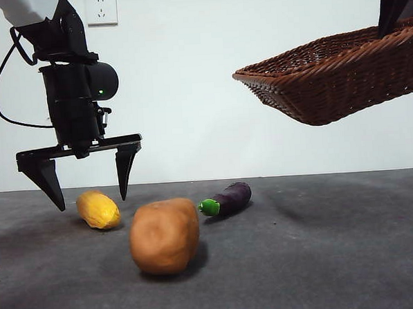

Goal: Help me put the vegetables on the table into the basket

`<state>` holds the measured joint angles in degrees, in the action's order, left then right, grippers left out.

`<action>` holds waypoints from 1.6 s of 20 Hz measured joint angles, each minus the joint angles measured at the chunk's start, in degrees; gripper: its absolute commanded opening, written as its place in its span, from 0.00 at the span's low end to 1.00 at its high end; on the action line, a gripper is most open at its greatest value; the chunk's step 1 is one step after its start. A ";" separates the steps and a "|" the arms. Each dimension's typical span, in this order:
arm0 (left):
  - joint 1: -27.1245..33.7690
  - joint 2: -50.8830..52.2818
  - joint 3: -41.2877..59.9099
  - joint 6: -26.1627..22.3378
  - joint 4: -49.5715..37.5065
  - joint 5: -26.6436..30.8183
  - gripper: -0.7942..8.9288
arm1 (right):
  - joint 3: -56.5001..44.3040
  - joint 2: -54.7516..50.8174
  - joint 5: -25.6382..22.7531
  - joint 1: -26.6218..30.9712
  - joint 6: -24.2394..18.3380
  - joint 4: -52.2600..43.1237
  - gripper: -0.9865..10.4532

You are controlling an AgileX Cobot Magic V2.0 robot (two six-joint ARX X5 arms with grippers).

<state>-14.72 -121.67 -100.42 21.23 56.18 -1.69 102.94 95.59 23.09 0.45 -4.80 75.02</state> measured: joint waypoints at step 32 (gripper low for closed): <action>-27.30 12.31 -7.91 0.04 -8.31 -7.72 0.08 | 0.00 -0.04 -12.35 -13.55 7.17 2.49 0.08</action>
<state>-42.02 -109.36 -108.33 21.28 47.88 -9.41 102.94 95.55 10.74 -13.10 2.37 77.52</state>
